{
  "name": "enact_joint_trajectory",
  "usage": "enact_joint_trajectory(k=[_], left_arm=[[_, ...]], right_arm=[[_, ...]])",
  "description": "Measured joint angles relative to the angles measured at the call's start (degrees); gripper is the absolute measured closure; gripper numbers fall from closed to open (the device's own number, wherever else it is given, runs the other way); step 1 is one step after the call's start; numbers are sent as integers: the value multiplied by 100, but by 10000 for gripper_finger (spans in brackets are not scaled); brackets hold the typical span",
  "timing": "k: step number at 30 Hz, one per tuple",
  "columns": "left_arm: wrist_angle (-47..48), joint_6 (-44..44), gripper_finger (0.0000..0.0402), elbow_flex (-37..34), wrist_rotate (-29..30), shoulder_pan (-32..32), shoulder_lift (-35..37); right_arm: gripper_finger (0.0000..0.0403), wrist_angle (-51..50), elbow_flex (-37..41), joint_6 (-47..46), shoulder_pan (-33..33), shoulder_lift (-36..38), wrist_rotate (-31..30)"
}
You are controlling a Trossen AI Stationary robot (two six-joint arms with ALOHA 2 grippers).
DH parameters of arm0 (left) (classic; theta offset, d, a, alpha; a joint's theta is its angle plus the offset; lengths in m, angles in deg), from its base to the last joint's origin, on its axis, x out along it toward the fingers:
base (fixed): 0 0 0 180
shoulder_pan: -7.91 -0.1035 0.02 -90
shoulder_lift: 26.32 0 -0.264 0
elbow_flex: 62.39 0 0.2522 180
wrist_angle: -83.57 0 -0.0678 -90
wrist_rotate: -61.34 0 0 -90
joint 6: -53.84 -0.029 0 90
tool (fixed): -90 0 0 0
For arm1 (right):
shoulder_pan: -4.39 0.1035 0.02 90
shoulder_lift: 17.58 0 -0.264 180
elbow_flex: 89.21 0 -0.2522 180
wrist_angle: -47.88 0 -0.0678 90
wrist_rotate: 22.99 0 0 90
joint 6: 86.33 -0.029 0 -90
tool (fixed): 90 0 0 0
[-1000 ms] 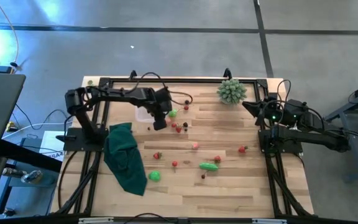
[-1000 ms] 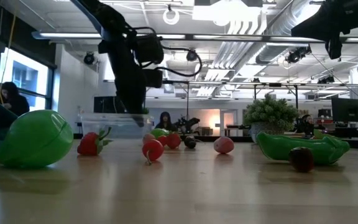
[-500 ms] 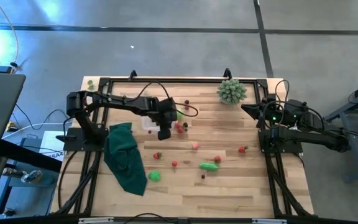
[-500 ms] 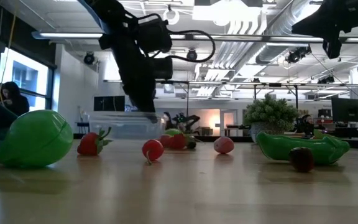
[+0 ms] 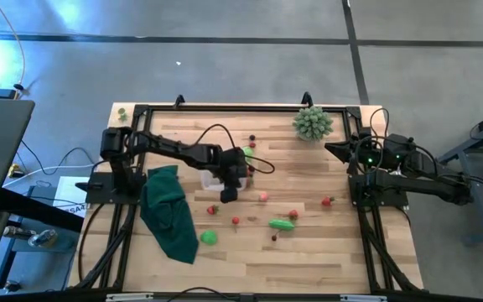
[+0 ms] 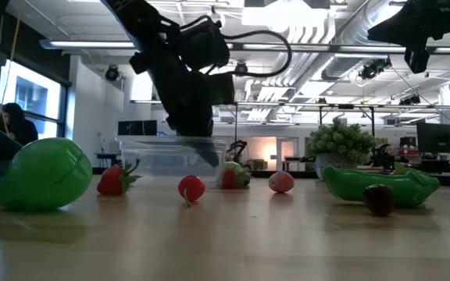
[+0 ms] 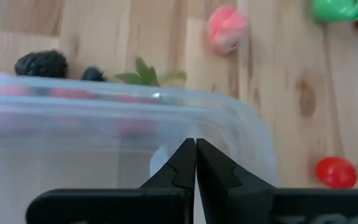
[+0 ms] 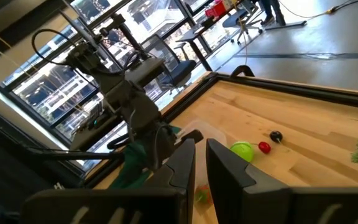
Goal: Pick and placing Produce into tupperware
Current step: Move the transparent bin to the center of the table
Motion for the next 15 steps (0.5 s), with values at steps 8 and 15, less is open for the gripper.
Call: enact_joint_trajectory(k=[8,15], left_arm=[[-440,147,399,0,-66,266,0],[-803,280,399,-4,-298,631,-156]], right_arm=[[370,2,0,14,0,0,0],[370,0,0,15,0,0,16]])
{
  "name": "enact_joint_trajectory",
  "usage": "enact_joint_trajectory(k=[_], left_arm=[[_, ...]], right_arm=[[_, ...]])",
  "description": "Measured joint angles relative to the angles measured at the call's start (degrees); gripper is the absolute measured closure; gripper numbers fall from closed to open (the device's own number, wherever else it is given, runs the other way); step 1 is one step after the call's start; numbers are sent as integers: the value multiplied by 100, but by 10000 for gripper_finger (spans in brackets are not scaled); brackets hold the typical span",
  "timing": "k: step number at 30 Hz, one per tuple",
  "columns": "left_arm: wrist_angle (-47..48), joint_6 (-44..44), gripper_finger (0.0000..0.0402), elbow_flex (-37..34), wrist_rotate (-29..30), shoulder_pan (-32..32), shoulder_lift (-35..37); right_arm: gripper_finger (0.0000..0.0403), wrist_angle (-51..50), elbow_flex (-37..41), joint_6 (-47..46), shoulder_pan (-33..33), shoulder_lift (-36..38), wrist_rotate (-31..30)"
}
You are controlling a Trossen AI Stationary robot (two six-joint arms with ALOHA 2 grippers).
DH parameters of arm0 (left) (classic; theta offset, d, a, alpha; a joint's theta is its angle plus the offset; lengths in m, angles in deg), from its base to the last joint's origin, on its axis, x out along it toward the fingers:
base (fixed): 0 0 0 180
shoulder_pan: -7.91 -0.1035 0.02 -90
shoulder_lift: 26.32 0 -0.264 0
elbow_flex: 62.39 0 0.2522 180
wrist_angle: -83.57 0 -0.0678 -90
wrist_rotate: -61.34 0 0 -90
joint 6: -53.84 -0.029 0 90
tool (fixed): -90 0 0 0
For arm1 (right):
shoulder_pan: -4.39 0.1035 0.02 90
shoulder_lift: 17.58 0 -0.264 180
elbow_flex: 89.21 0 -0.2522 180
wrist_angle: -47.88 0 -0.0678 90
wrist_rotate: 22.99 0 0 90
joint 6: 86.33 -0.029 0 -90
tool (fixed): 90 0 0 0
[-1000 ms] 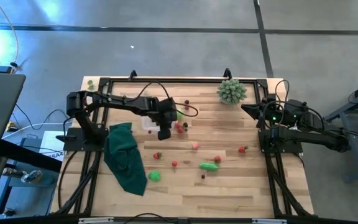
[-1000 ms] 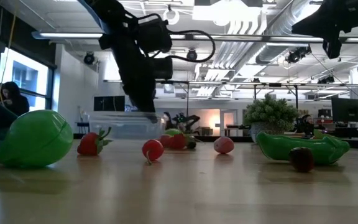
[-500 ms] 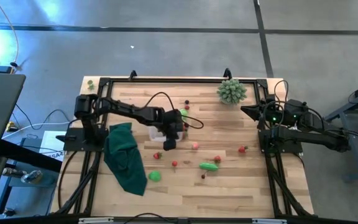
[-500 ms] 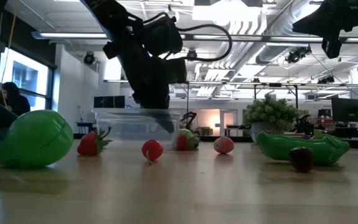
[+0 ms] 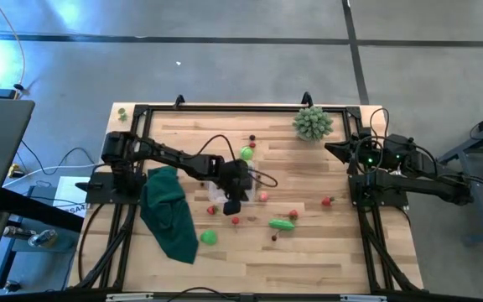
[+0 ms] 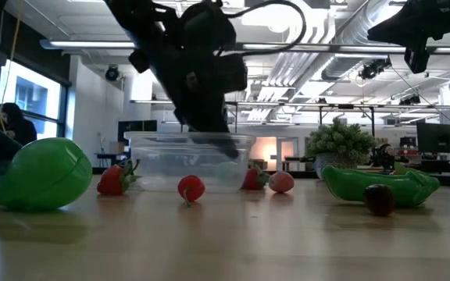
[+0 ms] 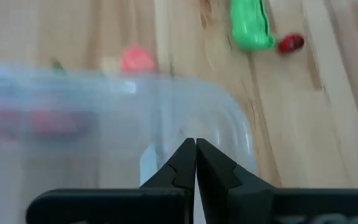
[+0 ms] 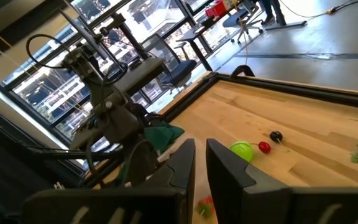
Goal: Pick and placing Produce into tupperware
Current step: Move the transparent bin to the center of the table
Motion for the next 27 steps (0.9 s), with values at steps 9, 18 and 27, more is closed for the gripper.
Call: enact_joint_trajectory(k=[9,18,27], left_arm=[[-508,165,399,78,-121,156,-252],[-520,-3,399,505,-21,145,-248],[-23,-125,399,511,336,-232,-248]], right_arm=[[370,-54,0,2,0,0,6],[370,-89,0,1,0,0,6],[370,-111,0,0,0,0,15]])
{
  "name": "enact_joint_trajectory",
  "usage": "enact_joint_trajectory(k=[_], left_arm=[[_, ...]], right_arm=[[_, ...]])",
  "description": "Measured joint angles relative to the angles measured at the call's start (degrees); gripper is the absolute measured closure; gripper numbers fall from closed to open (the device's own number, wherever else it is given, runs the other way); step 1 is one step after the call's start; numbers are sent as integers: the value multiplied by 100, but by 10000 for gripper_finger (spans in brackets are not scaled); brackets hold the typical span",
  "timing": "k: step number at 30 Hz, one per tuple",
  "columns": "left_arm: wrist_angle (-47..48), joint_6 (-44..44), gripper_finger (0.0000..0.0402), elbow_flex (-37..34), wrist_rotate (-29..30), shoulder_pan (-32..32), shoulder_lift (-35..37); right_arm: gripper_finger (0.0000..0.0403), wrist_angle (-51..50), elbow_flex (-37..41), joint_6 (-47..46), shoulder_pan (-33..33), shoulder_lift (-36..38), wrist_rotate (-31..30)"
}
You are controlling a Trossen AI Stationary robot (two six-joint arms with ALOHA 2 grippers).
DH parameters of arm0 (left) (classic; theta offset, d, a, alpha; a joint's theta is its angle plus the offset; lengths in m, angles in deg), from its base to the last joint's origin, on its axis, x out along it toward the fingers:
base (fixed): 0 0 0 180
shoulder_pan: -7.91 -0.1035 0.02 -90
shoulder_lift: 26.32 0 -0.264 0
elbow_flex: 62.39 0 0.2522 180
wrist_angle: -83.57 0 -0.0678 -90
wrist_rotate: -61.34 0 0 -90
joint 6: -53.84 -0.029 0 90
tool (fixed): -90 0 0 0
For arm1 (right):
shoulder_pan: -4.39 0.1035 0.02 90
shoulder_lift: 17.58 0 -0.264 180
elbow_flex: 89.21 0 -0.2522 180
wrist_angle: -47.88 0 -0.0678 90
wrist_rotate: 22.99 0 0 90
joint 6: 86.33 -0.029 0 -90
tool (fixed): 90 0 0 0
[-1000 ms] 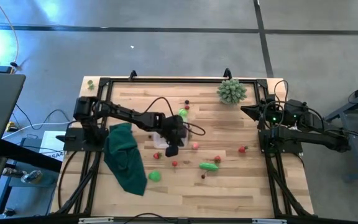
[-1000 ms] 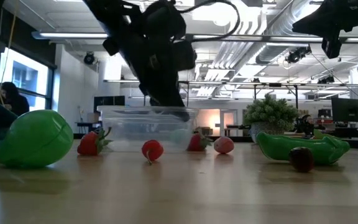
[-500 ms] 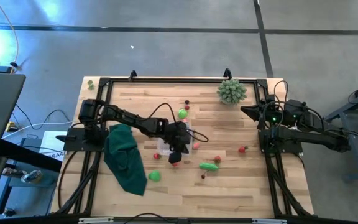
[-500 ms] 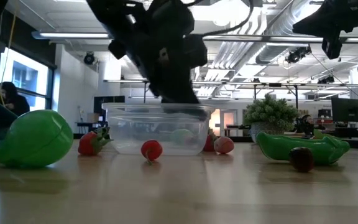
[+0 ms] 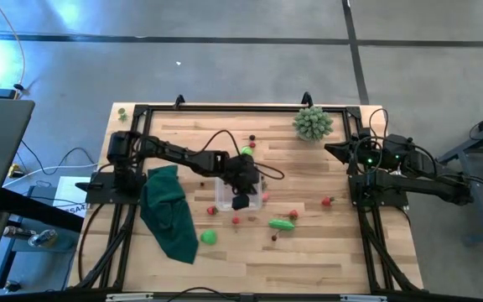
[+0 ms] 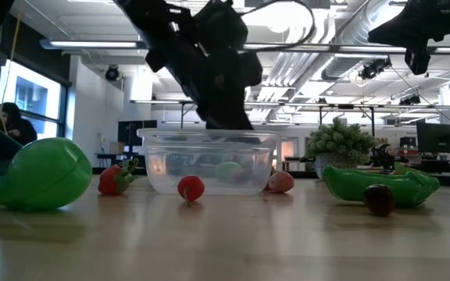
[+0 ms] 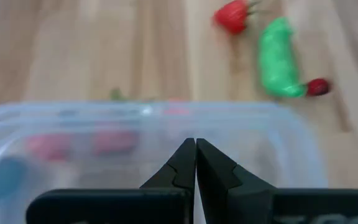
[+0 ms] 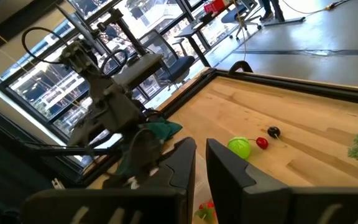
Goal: Pick and placing Produce into tupperware
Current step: Move the transparent bin to the center of the table
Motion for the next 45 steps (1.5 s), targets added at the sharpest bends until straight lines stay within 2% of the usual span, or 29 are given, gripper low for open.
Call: enact_joint_trajectory(k=[9,12,15,25,37,45], left_arm=[[-217,-406,399,118,-63,-230,-345],[-146,-381,399,323,-432,-293,-572],[63,-390,399,519,-563,-237,-631],[1060,-1213,399,1363,-51,-151,-694],[1483,-1235,399,1419,398,-565,-704],[1590,-1234,399,1419,213,-708,-704]], right_arm=[[370,-22,0,32,-1,2,7],[370,-28,0,45,-2,4,9],[370,-26,0,22,-2,4,9],[370,-99,0,43,-2,2,-7],[370,-101,0,108,-1,2,-11],[370,-101,0,108,-2,2,-5]])
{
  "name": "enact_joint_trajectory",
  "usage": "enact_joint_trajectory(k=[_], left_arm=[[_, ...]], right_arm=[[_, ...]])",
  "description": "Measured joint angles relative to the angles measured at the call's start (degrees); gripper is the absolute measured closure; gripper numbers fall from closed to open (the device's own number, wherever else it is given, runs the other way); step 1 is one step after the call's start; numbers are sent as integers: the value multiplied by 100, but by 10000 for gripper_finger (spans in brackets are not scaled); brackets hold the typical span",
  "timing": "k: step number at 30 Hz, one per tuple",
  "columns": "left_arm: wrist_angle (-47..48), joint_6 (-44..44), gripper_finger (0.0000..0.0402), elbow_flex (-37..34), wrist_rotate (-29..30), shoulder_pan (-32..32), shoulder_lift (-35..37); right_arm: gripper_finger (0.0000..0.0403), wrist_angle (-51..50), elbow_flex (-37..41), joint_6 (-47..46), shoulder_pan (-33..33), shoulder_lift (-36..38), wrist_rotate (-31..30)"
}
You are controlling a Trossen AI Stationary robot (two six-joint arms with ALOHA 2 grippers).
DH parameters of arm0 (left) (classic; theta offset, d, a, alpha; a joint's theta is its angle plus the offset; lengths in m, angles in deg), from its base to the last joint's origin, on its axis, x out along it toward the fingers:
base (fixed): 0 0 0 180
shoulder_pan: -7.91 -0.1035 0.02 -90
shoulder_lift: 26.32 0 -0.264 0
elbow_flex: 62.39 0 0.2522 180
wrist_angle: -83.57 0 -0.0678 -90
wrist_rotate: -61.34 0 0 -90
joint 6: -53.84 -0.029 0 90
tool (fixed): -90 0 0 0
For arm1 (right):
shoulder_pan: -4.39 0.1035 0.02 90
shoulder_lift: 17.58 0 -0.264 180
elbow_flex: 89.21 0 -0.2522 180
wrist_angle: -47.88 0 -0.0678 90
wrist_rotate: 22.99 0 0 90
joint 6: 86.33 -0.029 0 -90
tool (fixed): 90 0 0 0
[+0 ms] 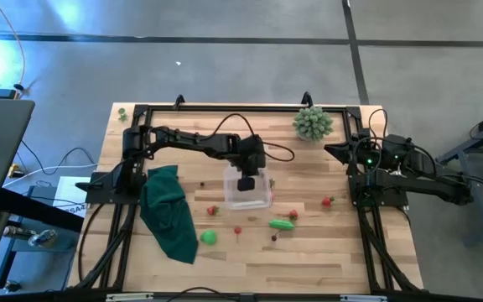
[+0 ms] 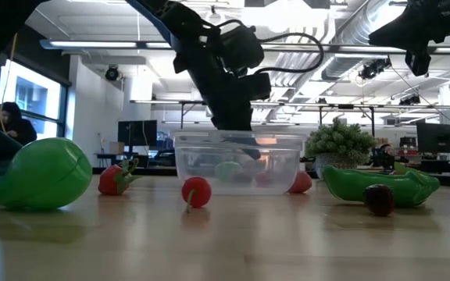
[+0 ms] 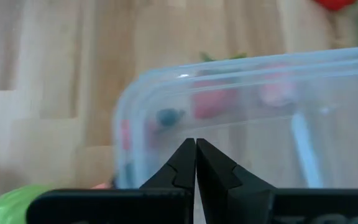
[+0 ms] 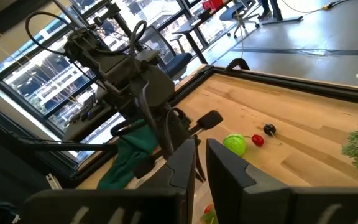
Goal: Pick and placing Produce into tupperware
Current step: Move the transparent bin to the center of the table
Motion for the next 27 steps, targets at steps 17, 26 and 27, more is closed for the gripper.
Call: enact_joint_trajectory(k=[17,26,27], left_arm=[[87,57,399,-2,-505,1182,2],[194,55,399,-2,-472,1353,4],[192,56,399,-2,-432,1355,4]], right_arm=[[370,-4,0,-18,1,0,29],[370,-4,0,-108,2,0,169],[370,-4,0,-108,1,0,169]])
